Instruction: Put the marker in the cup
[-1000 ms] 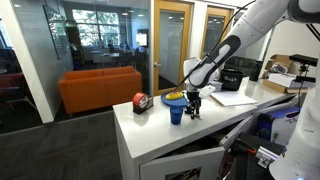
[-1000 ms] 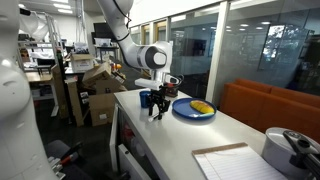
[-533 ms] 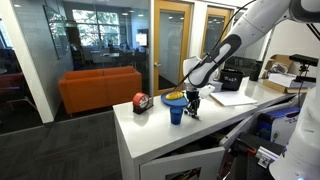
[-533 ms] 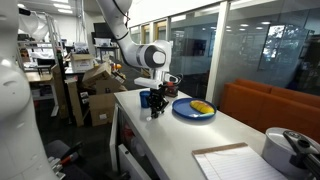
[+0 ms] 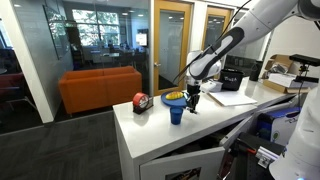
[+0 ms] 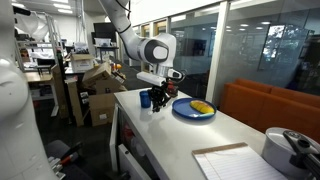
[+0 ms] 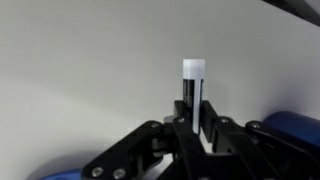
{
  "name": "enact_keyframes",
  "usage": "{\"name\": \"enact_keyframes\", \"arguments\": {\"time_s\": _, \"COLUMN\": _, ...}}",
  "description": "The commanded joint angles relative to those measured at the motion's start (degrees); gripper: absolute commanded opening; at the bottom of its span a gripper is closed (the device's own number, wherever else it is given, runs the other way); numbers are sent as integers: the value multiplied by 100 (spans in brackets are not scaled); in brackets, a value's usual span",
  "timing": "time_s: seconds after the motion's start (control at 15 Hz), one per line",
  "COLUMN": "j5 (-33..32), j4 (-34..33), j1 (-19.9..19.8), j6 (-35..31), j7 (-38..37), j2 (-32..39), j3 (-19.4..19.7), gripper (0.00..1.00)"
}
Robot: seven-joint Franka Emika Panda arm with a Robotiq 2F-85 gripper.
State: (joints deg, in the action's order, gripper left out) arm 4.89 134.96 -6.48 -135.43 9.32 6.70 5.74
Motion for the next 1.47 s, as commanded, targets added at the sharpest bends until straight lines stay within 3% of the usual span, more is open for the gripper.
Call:
{"name": "enact_keyframes", "arguments": {"time_s": 0.0, "j5": 523, "j4": 147, "j1": -133, "j6": 51, "j7": 671, "j2": -602, "j3": -6, "gripper": 5}}
{"name": "enact_keyframes", "arguments": {"time_s": 0.73, "j5": 2226, "j4": 587, "j1": 204, "j6": 341, "j7": 2784, "j2": -1829, "j3": 363, "gripper": 5}}
{"name": "enact_keyframes", "arguments": {"time_s": 1.4, "j5": 3309, "j4": 658, "j1": 357, "j6": 1060, "j7": 3767, "j2": -1967, "j3": 596, "gripper": 5}}
